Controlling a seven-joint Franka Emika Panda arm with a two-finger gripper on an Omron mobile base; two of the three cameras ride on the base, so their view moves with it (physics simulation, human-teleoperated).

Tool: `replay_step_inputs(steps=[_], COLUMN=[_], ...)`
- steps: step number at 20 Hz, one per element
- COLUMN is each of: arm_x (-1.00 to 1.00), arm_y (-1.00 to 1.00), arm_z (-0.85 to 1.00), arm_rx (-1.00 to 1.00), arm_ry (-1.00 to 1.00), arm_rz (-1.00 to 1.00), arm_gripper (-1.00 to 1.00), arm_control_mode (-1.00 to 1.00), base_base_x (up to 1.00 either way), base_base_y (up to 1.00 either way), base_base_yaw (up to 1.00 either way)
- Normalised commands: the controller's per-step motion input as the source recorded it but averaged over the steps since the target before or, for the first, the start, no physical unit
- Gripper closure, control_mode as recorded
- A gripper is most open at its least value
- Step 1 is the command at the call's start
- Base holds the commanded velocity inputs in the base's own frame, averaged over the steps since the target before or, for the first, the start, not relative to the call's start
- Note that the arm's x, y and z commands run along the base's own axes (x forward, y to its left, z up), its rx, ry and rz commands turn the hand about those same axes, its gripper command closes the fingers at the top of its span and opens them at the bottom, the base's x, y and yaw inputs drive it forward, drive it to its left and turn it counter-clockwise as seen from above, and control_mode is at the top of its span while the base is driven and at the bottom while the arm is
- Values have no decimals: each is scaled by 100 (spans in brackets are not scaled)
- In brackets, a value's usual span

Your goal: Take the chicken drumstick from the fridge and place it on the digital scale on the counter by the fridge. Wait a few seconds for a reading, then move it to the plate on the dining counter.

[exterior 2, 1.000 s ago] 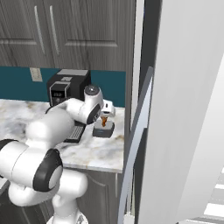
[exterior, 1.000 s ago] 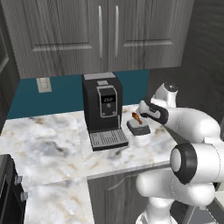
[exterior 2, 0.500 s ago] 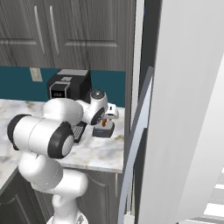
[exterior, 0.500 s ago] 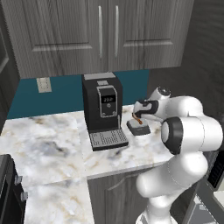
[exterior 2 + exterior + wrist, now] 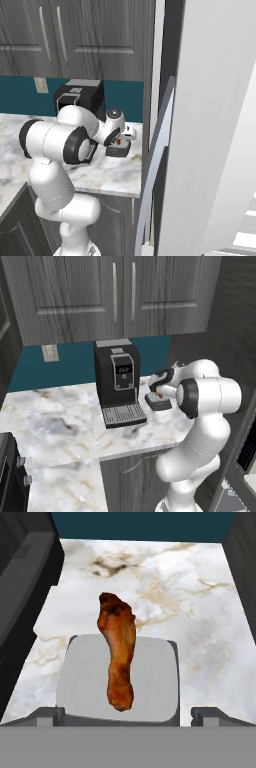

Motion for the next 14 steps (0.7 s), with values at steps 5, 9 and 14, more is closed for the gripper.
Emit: replay_step_inputs(steps=[5, 9, 14], arm_x=[27, 33, 33], arm_y=[0, 0, 0], arm_z=[-30, -23, -29], arm_rx=[0, 0, 0], arm_ry=[0, 0, 1], arm_rz=[0, 0, 0], arm_gripper=[-100, -100, -100], arm_control_mode=[-100, -100, -100], base_base_x=[0, 0, 0], base_base_y=[0, 0, 0], base_base_yaw=[0, 0, 0])
